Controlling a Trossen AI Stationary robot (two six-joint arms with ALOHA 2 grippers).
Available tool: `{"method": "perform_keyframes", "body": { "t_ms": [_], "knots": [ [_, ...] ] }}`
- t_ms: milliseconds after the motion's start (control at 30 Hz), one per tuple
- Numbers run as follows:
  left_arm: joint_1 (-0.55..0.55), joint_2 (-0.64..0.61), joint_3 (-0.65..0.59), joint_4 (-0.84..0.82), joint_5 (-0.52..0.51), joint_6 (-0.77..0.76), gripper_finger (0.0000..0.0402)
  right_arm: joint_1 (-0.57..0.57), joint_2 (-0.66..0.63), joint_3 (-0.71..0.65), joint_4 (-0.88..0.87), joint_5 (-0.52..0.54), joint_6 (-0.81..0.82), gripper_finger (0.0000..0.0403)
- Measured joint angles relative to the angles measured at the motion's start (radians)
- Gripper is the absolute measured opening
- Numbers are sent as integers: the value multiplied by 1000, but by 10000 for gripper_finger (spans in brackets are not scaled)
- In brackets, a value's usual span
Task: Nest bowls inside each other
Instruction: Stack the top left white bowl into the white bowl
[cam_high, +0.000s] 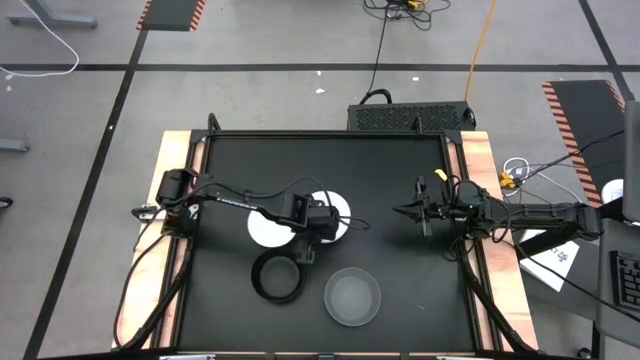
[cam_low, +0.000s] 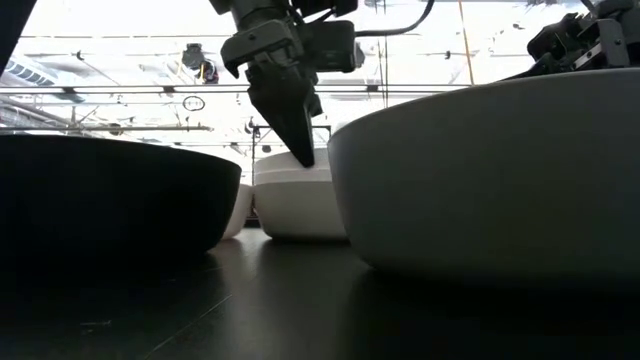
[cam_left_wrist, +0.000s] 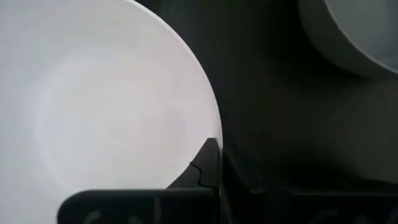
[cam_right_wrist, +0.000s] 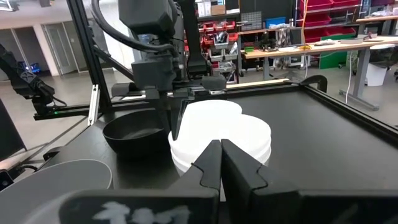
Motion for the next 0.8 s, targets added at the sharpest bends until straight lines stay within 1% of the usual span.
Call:
{"method": "perform_keyframes", "body": {
  "t_ms": [200,800],
  "knots": [
    [-8,-1,0,-42,17,-8,0,0,0,0,-1,0,0,0],
    [-11,-1,0,-49,22,7,1,0,0,0,-1,0,0,0]
  ]
}}
